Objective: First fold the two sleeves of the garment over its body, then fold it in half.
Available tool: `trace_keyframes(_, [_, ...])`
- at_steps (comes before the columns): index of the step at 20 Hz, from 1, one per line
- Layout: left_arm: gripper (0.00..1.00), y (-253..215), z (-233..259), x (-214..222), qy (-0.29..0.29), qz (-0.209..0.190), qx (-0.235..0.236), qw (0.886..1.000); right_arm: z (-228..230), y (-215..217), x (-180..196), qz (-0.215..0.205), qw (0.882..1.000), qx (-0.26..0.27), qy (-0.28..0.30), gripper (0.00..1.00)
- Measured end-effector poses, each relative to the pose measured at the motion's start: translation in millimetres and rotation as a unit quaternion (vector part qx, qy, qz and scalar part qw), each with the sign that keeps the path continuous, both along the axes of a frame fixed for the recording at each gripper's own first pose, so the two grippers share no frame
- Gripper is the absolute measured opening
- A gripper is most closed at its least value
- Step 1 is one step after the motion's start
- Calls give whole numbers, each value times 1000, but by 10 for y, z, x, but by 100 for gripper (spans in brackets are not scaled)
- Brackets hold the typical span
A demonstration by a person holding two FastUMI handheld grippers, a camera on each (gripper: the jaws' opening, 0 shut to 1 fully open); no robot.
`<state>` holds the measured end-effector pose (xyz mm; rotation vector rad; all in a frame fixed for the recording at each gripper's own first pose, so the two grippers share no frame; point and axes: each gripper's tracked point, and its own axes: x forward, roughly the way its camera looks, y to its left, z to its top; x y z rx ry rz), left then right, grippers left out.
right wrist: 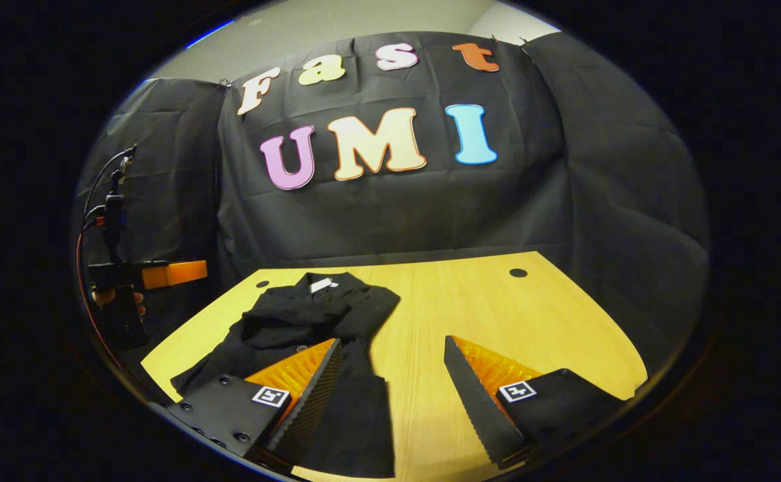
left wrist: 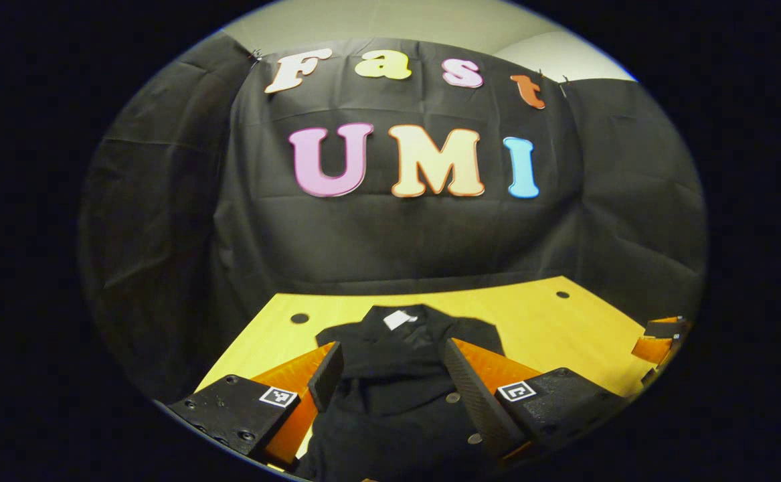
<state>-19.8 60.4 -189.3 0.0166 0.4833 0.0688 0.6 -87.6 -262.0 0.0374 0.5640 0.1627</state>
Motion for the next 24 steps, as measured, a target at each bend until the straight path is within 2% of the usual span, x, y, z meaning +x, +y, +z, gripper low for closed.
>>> trace_keyframes(6, [93, 533, -373, -891, 62, 38, -6, 997, -304, 197, -415, 8, 999, -31, 33, 97])
trace_keyframes(13, [91, 736, -1051, -1667, 154, 47, -18, 987, -949, 104, -900, -17, 991, -65, 119, 97])
trace_keyframes(14, [91, 722, -1162, -1752, 166, 44, -24, 985, -1044, 94, -984, -20, 988, -68, 134, 93])
trace_keyframes(15, [91, 716, -1270, -1844, 183, 42, -29, 982, -1128, 81, -1044, -22, 986, -74, 145, 93])
trace_keyframes(16, [92, 717, -1382, -1922, 204, 42, -33, 978, -1203, 59, -1091, -24, 984, -81, 156, 98])
trace_keyframes(17, [92, 719, -1470, -1974, 216, 42, -37, 975, -1302, 51, -1139, -26, 981, -86, 172, 98])
trace_keyframes(18, [93, 718, -1521, -2034, 222, 39, -42, 973, -1385, 53, -1170, -27, 978, -88, 185, 98])
trace_keyframes(19, [93, 715, -1560, -2060, 227, 35, -43, 972, -1437, 56, -1199, -30, 976, -92, 194, 93])
trace_keyframes(20, [93, 736, -1598, -2086, 231, 30, -41, 972, -1459, 66, -1236, -32, 975, -95, 199, 98])
trace_keyframes(24, [93, 848, -1739, -2186, 246, 27, -36, 968, -1531, 99, -1260, -34, 973, -104, 204, 98])
